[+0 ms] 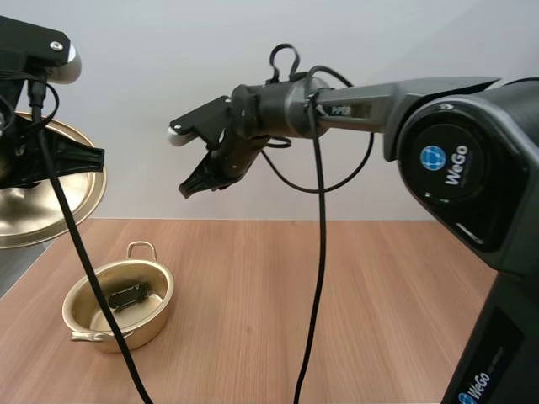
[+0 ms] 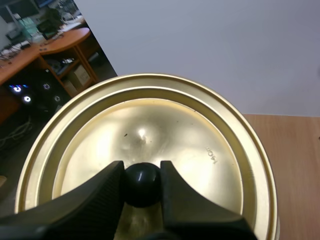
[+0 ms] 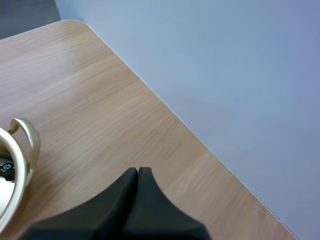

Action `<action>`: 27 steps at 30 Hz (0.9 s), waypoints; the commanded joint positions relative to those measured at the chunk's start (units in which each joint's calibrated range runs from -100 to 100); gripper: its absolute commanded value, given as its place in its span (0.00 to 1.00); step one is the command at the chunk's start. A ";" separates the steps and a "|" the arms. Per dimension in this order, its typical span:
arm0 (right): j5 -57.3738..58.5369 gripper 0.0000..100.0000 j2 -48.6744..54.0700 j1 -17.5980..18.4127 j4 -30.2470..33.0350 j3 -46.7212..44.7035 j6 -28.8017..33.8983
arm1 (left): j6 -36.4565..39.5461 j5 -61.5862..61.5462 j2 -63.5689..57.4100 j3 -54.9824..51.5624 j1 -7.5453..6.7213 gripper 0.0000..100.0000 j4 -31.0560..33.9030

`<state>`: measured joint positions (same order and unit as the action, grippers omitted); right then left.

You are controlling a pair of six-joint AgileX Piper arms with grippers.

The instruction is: Open the pot, put the car inside, and close it

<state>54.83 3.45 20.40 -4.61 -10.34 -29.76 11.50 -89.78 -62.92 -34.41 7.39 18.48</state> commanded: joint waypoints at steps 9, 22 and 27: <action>11.10 0.00 14.59 -7.68 -3.75 0.05 0.03 | 0.32 17.57 10.79 -16.62 -0.02 0.00 -3.53; 25.03 0.00 28.83 -7.68 -8.60 0.05 0.03 | 0.32 33.87 18.64 -24.61 -0.02 0.00 -3.53; 29.12 0.00 32.08 -7.68 -7.82 0.05 0.03 | 0.54 36.00 22.34 -25.51 -0.02 0.00 -3.63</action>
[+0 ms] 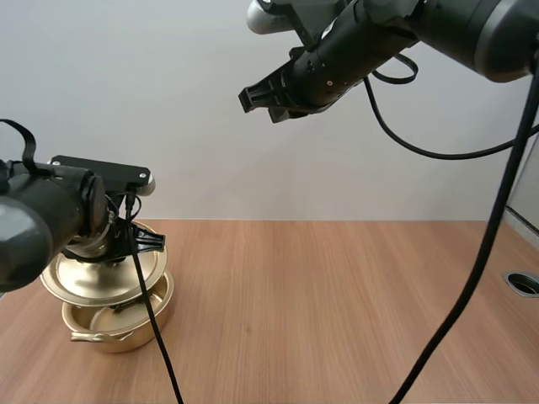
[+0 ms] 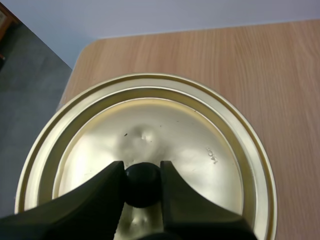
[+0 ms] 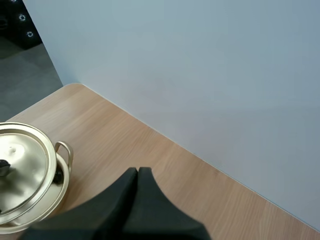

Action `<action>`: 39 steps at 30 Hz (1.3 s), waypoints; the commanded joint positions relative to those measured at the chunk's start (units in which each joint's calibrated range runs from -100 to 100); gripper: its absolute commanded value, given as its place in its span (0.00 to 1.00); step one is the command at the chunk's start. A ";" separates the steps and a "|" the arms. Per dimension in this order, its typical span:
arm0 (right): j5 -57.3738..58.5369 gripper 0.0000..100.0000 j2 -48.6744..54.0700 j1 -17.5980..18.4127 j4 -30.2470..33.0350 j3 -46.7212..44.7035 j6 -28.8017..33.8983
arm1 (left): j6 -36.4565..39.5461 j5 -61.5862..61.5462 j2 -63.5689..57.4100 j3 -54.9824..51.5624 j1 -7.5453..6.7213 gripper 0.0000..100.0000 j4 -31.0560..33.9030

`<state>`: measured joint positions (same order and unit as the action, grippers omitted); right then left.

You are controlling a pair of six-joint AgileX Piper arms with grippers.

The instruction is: Open the pot, put the car inside, and close it

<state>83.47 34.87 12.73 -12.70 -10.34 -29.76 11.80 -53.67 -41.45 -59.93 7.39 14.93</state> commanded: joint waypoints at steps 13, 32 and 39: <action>3.06 0.00 4.45 -2.89 -0.23 0.05 0.03 | 0.55 0.04 6.66 -0.03 -0.02 0.00 -0.45; 3.59 0.00 5.29 -2.89 -0.65 0.05 0.03 | 0.39 1.34 14.23 -0.03 -0.02 0.00 -2.62; 3.59 0.00 5.29 -2.89 -0.65 0.05 0.03 | 0.39 4.89 14.23 -2.81 -0.02 0.00 -2.34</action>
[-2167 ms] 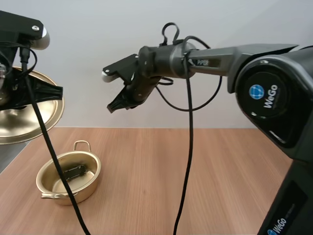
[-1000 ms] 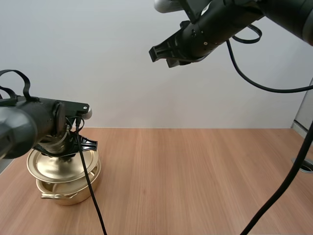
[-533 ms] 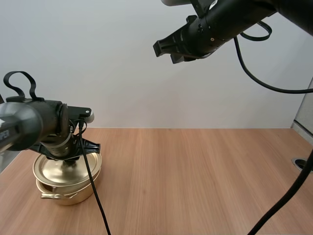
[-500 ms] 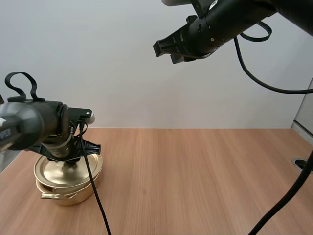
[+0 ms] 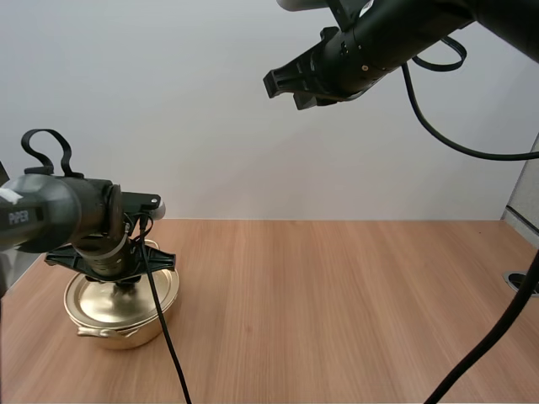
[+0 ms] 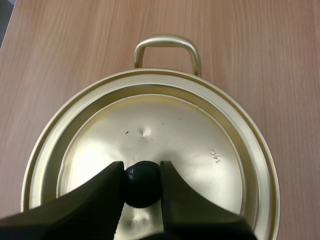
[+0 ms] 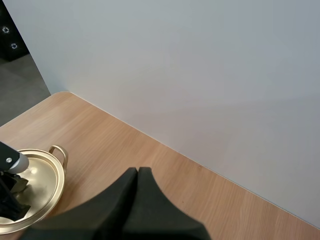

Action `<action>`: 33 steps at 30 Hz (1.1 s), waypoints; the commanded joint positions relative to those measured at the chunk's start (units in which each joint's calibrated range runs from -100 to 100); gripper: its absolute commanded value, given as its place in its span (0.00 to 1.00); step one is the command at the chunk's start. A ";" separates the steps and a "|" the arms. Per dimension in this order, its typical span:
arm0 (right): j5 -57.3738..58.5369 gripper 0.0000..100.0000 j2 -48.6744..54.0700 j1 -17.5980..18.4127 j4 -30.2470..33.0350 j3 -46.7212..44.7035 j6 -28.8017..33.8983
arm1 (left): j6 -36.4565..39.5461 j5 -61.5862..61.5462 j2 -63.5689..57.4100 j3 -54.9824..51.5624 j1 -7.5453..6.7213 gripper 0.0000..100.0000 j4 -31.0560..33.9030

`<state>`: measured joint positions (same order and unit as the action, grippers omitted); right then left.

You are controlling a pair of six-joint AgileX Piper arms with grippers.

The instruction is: Open the pot, put the car inside, and close it

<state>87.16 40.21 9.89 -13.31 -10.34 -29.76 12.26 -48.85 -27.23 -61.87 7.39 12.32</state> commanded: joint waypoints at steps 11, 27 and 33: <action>-0.10 0.00 -0.03 -0.05 -0.24 0.05 0.03 | 0.78 1.54 -0.10 -2.70 -0.02 0.00 0.36; -0.10 0.00 -0.03 -0.05 -1.52 0.05 0.03 | 0.78 0.23 -0.23 1.54 -0.02 0.87 7.78; -0.10 0.00 -0.03 -0.05 -1.52 0.05 0.03 | 1.06 -1.06 -0.23 7.25 -0.02 1.00 9.29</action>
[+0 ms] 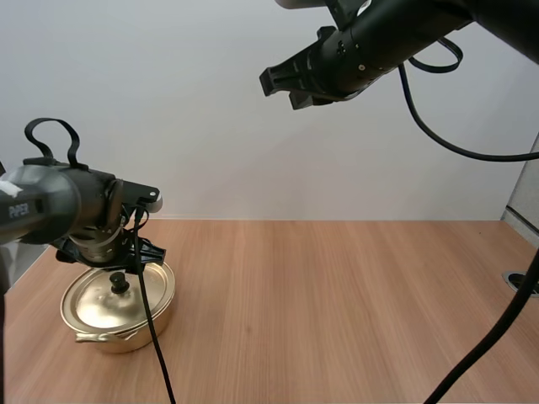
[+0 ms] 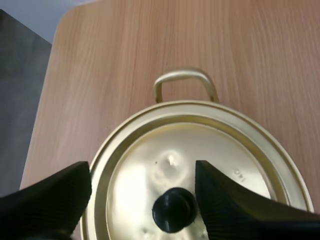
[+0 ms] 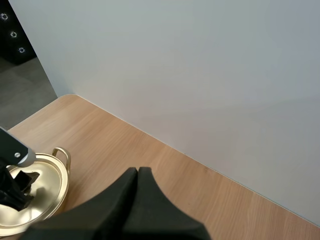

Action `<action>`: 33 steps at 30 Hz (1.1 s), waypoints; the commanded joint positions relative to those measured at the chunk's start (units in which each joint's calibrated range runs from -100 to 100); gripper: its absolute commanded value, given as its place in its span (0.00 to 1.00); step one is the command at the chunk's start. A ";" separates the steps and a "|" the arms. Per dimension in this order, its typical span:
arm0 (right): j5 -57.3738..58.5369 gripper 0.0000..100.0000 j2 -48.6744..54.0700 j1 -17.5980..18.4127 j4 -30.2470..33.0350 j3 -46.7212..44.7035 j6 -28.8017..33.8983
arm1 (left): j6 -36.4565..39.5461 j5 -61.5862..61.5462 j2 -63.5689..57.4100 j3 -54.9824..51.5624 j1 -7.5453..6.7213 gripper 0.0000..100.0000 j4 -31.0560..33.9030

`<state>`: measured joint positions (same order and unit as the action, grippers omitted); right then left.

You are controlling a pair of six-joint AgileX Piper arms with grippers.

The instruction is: Open the pot, put the car inside, and close it

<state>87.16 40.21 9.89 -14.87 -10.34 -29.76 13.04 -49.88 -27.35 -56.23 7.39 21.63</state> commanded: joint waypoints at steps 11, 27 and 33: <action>-0.10 0.00 -0.03 -0.05 0.03 0.05 0.03 | 0.00 -1.95 -0.51 8.31 -0.02 1.00 6.70; 0.24 0.00 0.92 -2.93 10.53 -4.43 7.00 | -9.03 -3.79 -2.58 8.99 -0.02 0.66 7.12; -7.31 0.00 3.56 -6.50 10.52 -13.67 10.51 | -4.41 -3.95 -2.58 8.99 -0.02 0.00 4.85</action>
<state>81.04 43.50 4.09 -3.72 -20.53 -19.84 5.66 -53.68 -29.93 -47.27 7.39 26.46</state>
